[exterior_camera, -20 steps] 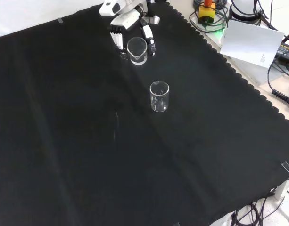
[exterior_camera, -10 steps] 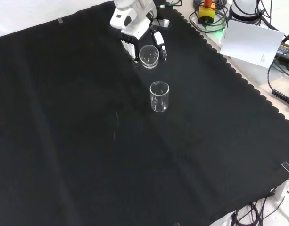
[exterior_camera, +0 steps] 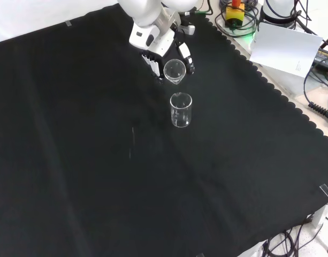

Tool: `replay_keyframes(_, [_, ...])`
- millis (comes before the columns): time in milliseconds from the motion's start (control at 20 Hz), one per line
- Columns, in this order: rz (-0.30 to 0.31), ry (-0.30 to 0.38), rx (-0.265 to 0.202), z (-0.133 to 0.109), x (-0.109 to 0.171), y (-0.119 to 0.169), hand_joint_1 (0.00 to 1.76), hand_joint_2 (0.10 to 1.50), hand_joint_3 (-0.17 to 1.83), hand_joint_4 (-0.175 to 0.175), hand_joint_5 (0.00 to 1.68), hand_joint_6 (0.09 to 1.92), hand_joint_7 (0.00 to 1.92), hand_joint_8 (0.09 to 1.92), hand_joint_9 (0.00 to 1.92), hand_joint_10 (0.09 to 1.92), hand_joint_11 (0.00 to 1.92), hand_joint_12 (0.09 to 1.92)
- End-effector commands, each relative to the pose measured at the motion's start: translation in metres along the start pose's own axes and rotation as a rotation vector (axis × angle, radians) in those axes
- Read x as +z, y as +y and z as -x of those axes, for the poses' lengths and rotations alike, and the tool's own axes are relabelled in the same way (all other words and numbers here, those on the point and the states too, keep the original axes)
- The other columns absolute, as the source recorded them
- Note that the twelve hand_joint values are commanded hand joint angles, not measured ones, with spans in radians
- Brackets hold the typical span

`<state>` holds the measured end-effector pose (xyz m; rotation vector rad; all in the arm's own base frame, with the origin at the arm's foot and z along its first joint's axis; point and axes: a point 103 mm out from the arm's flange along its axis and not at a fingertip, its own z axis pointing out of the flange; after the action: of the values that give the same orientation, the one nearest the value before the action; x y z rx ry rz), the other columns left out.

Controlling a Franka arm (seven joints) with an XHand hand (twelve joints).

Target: Pour the water from the handheld beaker into the one on the table.

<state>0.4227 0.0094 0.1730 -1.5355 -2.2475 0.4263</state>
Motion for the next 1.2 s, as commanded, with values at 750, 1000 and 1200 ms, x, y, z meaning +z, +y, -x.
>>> replay_keyframes(750, [-0.184,-0.195,0.002,-0.028,-0.019,0.014,1.33,0.59,0.66,-0.175,1.47,0.26,1.54,0.20,1.81,0.09,1.47,0.57])
replay_keyframes(1000, [-0.217,-0.250,0.006,-0.036,-0.024,0.015,1.33,0.59,0.66,-0.175,1.47,0.26,1.54,0.20,1.81,0.09,1.47,0.57])
replay_keyframes(1200, [-0.234,-0.273,0.011,-0.040,-0.027,0.016,1.33,0.59,0.66,-0.175,1.47,0.26,1.54,0.20,1.81,0.09,1.47,0.57])
